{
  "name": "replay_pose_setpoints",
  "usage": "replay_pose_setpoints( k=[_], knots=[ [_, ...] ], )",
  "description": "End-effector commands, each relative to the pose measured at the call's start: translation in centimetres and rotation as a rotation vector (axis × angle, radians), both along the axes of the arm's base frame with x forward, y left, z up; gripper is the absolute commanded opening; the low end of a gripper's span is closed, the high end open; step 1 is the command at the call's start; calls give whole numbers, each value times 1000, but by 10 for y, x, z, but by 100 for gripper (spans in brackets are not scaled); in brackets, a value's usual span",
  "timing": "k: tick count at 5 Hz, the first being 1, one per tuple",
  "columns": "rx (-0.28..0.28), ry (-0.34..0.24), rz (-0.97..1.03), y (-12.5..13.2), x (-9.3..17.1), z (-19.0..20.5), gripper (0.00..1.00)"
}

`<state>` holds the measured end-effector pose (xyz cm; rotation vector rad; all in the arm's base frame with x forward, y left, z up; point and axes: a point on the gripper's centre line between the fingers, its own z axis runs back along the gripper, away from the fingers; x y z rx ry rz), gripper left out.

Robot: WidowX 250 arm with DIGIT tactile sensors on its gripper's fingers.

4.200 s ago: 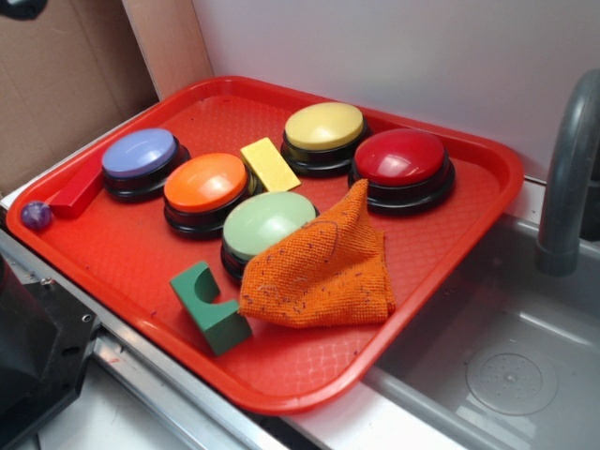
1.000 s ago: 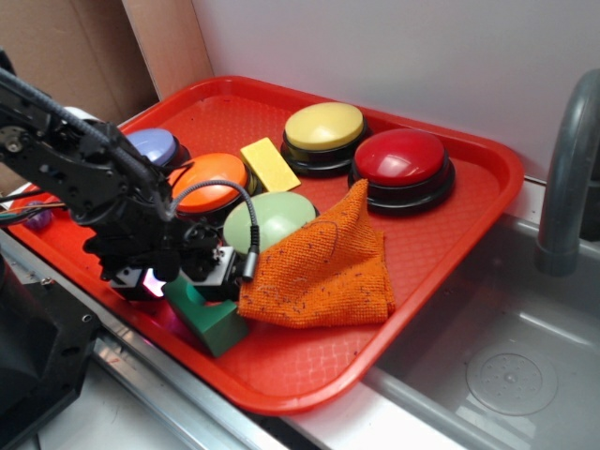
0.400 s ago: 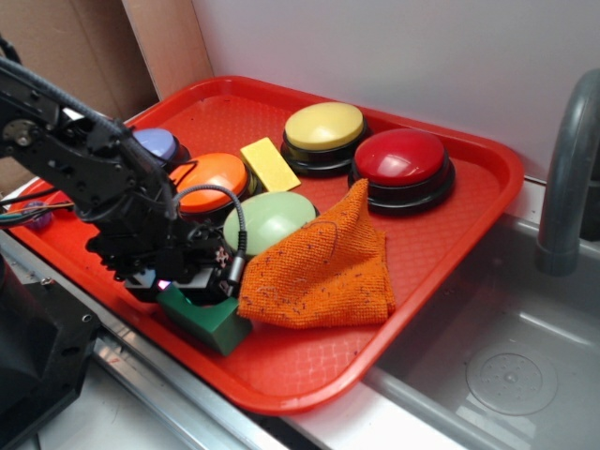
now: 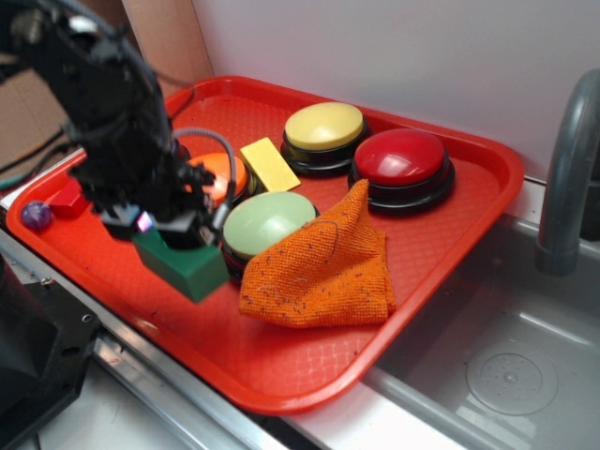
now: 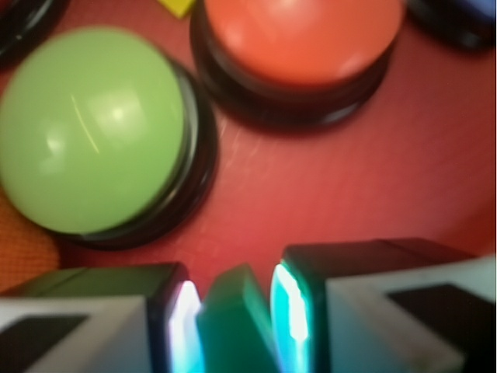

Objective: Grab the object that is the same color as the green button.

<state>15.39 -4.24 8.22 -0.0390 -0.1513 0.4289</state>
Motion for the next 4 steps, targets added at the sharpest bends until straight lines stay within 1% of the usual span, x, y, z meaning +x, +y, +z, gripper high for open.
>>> replay_pose_setpoints(
  k=[1,2,3,4],
  knots=[
    [-4,13,-116,26,8,70,0],
    [4,-3,-121,44,-1,97,0],
    [22,-50,-64,58,-15,113,0],
    [48,-24,-28,67,-23,118,0]
  ],
)
